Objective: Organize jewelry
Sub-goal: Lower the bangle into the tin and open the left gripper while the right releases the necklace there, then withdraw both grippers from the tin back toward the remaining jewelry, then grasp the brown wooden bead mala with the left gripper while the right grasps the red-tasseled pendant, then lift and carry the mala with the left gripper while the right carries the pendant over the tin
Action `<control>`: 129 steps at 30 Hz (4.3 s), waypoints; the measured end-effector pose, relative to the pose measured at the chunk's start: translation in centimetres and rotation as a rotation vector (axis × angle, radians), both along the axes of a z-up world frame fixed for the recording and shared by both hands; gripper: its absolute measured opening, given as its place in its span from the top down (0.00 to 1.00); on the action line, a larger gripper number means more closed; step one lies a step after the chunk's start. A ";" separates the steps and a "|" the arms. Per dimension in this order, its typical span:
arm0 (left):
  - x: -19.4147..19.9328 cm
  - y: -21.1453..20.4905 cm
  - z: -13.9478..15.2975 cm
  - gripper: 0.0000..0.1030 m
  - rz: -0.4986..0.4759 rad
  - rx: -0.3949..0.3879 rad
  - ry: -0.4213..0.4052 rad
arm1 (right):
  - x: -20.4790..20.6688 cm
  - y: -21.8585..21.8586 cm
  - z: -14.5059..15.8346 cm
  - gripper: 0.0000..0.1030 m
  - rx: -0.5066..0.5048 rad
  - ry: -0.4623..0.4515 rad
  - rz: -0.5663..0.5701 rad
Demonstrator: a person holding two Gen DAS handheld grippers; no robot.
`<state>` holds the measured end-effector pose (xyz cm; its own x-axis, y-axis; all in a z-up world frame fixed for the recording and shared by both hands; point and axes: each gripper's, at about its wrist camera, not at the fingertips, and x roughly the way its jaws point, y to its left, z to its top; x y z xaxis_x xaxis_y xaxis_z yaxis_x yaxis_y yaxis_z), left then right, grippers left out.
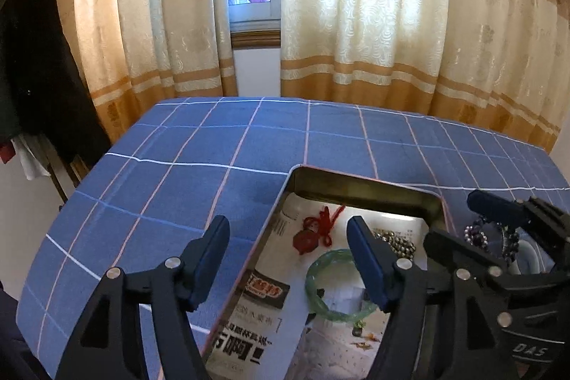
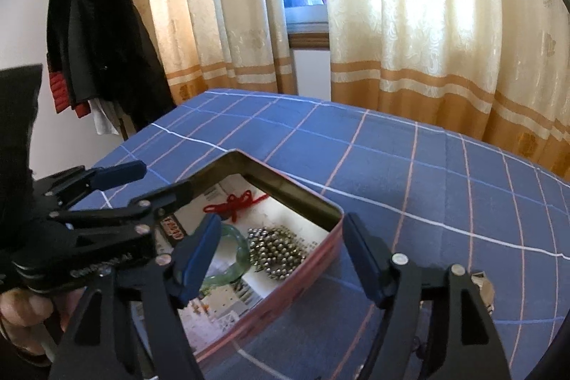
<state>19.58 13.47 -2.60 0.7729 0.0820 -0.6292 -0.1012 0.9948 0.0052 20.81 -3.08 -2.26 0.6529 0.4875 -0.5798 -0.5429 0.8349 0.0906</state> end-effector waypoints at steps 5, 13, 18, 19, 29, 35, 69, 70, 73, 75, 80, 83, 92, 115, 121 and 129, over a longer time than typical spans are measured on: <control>-1.9 -0.9 0.4 0.33 -0.024 -0.020 -0.032 | -1.6 -1.5 1.0 0.25 0.021 -0.014 -0.006; -5.4 -5.2 1.0 0.33 -0.091 -0.020 -0.084 | -5.3 -7.3 1.9 0.18 0.059 -0.055 -0.055; -6.9 -9.1 0.9 0.33 -0.163 -0.021 -0.094 | -7.3 -12.0 1.5 0.18 0.040 -0.069 -0.126; -7.2 -10.0 0.7 0.33 -0.182 -0.030 -0.092 | -7.8 -13.4 1.1 0.18 0.034 -0.071 -0.153; -8.2 -16.4 -1.5 0.33 -0.310 -0.046 -0.040 | -11.0 -23.1 -1.5 0.17 0.022 -0.039 -0.363; -8.7 -20.8 -1.9 0.33 -0.414 -0.026 -0.025 | -12.1 -25.8 -2.2 0.17 0.033 -0.044 -0.437; -9.5 -23.9 -2.5 1.00 -0.567 -0.077 0.000 | -10.8 -25.2 -4.9 0.51 0.007 0.110 -0.337; -9.2 -23.9 -2.7 1.00 -0.573 -0.089 0.012 | -10.6 -25.1 -4.9 0.59 0.002 0.117 -0.328; -8.5 -24.3 -3.5 0.99 -0.567 -0.099 0.059 | -10.5 -25.2 -4.8 0.90 -0.008 0.105 -0.330; -8.3 -24.7 -3.9 0.99 -0.581 -0.107 0.078 | -10.8 -25.5 -4.7 0.91 0.015 0.097 -0.328; -8.2 -26.2 -4.3 0.99 -0.619 -0.098 0.107 | -12.0 -26.8 -3.5 0.92 0.087 0.039 -0.355; -7.9 -27.4 -4.3 0.99 -0.622 -0.069 0.112 | -12.3 -27.1 -2.5 0.92 0.111 0.013 -0.359; -8.6 -26.6 -2.9 0.92 -0.628 -0.150 0.072 | -12.9 -28.2 -1.5 0.92 0.139 -0.027 -0.383; -8.8 -28.2 -4.9 0.62 -0.603 -0.008 0.123 | -13.4 -28.6 -2.4 0.92 0.183 -0.027 -0.373; -11.1 -25.3 -1.7 0.62 -0.582 -0.032 0.014 | -13.4 -28.4 -2.2 0.92 0.194 -0.041 -0.374; -11.2 -24.3 0.0 0.62 -0.531 0.045 -0.064 | -13.6 -27.5 -1.7 0.92 0.188 -0.048 -0.352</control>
